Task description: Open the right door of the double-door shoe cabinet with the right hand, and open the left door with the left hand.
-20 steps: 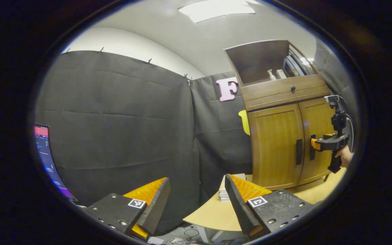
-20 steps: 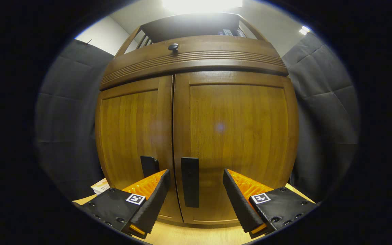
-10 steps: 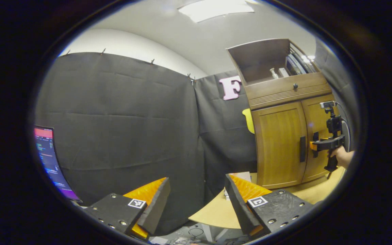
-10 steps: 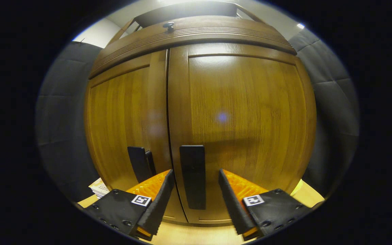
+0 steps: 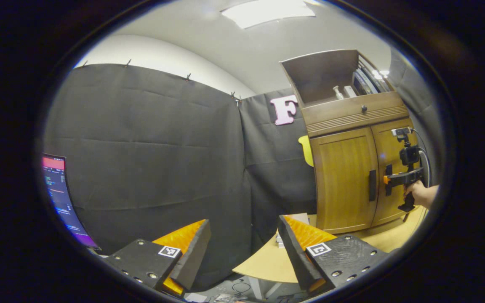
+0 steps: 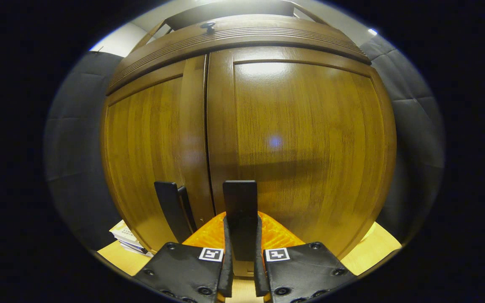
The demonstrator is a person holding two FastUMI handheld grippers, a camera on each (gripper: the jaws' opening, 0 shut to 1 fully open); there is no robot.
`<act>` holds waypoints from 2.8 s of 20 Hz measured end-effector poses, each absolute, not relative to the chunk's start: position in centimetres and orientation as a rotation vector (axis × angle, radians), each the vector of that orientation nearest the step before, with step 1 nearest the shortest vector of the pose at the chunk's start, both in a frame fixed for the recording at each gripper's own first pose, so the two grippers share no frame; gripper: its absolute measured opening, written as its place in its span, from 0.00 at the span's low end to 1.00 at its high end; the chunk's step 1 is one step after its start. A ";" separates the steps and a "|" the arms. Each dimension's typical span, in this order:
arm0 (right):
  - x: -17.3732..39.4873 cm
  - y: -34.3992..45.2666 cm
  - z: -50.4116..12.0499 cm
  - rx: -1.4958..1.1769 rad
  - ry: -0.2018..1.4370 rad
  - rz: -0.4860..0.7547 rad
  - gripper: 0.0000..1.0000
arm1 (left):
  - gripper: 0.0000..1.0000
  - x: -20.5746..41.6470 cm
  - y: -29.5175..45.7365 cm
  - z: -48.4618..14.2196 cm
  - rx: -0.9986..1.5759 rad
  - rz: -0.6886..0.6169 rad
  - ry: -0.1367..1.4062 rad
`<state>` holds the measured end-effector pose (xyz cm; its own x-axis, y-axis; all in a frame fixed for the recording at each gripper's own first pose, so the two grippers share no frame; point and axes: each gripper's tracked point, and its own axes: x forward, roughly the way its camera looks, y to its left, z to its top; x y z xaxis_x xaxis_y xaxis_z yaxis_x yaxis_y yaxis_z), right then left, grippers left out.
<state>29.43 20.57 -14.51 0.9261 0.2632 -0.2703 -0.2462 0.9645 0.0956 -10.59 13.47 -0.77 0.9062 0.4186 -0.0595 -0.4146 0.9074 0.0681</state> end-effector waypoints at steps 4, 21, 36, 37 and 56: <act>28.7 20.3 -13.9 0.062 0.282 0.271 0.22 | 0.95 -9.9 13.0 -0.6 0.051 0.401 0.062; 20.8 15.9 -12.6 0.083 0.287 0.324 0.22 | 0.95 -5.1 8.5 -1.0 -0.019 0.222 0.025; 15.4 9.6 -11.6 0.115 0.306 0.288 0.22 | 0.95 -1.6 2.5 -1.1 -0.063 0.044 -0.010; 15.0 9.2 -11.6 0.117 0.307 0.289 0.22 | 0.95 -1.8 1.9 -0.7 -0.067 0.034 -0.013; 12.2 1.1 -11.7 0.104 0.336 0.239 0.18 | 0.95 1.5 -8.1 0.0 -0.115 -0.155 -0.033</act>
